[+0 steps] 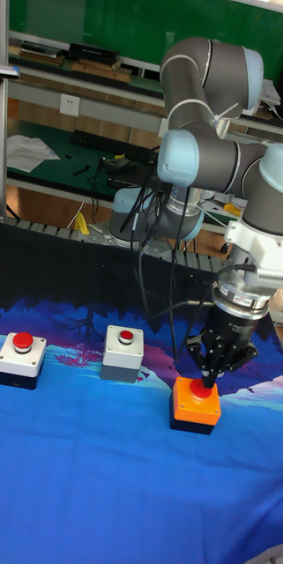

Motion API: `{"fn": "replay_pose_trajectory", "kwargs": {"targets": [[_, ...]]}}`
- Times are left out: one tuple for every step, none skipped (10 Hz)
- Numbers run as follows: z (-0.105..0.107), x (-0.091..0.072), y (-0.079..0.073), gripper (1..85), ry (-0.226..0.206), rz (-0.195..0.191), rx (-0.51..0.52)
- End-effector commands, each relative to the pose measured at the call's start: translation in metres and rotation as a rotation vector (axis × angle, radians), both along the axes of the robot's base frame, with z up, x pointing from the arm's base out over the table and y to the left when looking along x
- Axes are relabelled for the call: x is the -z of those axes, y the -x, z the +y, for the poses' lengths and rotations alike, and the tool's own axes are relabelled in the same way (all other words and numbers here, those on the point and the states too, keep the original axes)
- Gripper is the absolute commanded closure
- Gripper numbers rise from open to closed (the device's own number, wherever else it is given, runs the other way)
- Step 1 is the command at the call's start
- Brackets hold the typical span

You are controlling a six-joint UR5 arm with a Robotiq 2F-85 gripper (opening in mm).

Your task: Press three buttons from left to right in sequence

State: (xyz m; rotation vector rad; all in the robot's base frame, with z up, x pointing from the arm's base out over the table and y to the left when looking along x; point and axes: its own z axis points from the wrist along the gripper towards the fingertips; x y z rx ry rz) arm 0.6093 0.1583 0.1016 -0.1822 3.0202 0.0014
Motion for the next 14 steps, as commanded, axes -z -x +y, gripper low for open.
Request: {"fn": "replay_pose_trajectory", "kwargs": {"targets": [[-0.005,0.013,0.002,84.7,-0.012,0.011,-0.011],[-0.005,0.017,0.005,84.7,-0.015,0.011,-0.010],[-0.003,0.018,0.008,84.7,-0.016,0.014,-0.004],[-0.003,0.020,0.010,84.7,-0.008,0.017,-0.002],[-0.004,0.021,0.010,84.7,-0.004,0.017,-0.002],[-0.004,0.021,0.011,84.7,-0.004,0.020,-0.002],[-0.004,0.020,0.013,84.7,-0.003,0.025,-0.004],[-0.004,0.019,0.015,84.7,-0.005,0.030,-0.004],[-0.002,0.019,0.015,84.7,-0.011,0.030,-0.001],[-0.002,0.022,0.013,84.7,-0.011,0.031,-0.001],[-0.003,0.025,0.011,84.7,-0.012,0.031,0.001],[-0.002,0.029,0.009,84.7,-0.022,0.030,-0.001],[-0.001,0.031,0.008,84.7,-0.027,0.030,-0.002],[-0.002,0.031,0.009,84.7,-0.023,0.031,-0.002]]}}
